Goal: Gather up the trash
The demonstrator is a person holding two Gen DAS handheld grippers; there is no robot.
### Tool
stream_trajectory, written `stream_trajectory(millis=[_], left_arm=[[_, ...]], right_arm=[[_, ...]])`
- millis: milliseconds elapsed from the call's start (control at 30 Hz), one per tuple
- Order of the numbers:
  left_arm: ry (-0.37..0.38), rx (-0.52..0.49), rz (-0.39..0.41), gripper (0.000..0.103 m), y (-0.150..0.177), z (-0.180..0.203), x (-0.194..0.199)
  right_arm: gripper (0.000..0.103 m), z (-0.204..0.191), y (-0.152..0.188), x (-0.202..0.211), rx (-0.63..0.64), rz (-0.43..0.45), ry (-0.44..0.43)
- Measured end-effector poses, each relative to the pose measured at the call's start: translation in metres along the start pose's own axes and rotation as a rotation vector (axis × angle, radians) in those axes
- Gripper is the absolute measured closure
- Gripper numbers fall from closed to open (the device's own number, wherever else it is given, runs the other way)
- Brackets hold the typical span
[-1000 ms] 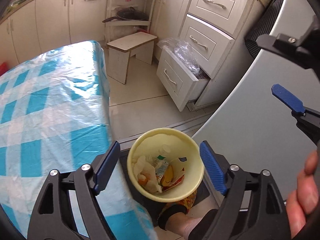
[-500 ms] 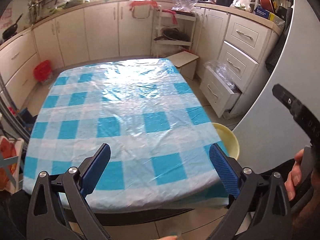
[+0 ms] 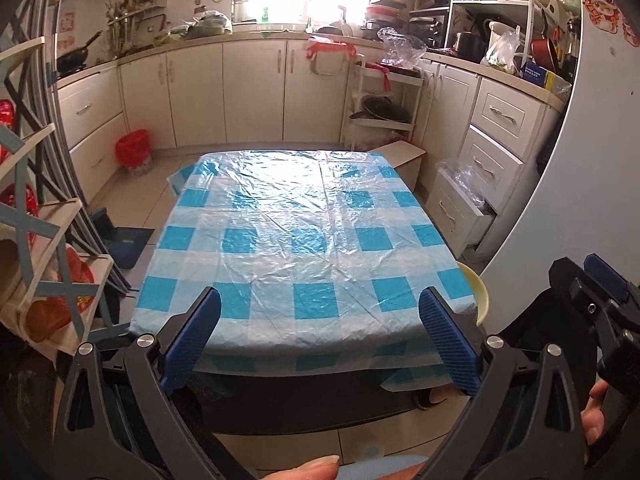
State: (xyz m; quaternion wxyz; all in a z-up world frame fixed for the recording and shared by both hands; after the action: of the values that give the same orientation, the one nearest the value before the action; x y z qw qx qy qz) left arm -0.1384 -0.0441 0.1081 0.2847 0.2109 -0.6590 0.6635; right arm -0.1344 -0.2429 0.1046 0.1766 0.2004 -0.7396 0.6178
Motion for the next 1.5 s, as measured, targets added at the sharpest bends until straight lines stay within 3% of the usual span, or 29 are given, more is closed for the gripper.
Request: stream_trajectory(millis=[500, 1000, 1200, 1333, 1500], left_arm=[[-0.052, 0.018, 0.03, 0.008, 0.006, -0.012, 0.023], [-0.042, 0.007, 0.019, 0.008, 0.007, -0.005, 0.021], [0.0, 0.028, 0.067, 0.008, 0.008, -0.008, 0.028], [-0.032, -0.014, 0.1, 0.008, 0.009, -0.002, 0.033], [-0.007, -0.014, 0.017, 0.008, 0.012, -0.002, 0.019]], right_arm=[[0.007, -0.005, 0.01, 0.011, -0.017, 0.027, 0.014], [0.007, 0.0, 0.019, 0.002, -0.034, -0.015, 0.006], [0.007, -0.002, 0.02, 0.004, -0.03, -0.011, -0.001], [0.007, -0.003, 0.02, 0.007, -0.024, 0.002, -0.002], [0.007, -0.003, 0.018, 0.009, -0.015, 0.019, 0.001]])
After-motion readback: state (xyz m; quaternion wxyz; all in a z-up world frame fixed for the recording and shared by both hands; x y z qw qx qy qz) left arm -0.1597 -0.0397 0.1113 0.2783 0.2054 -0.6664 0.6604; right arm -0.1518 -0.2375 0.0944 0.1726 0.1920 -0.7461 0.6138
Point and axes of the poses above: each gripper's, at about its wrist camera, not at the fingertips, and x roughly against the way its jaws point, z to its right, y to its underside, the point moved 2 cm from there along -x, roughly the way its jaws point, and after that the axes turned 2 degrees about -x, right-handed, at the moved point
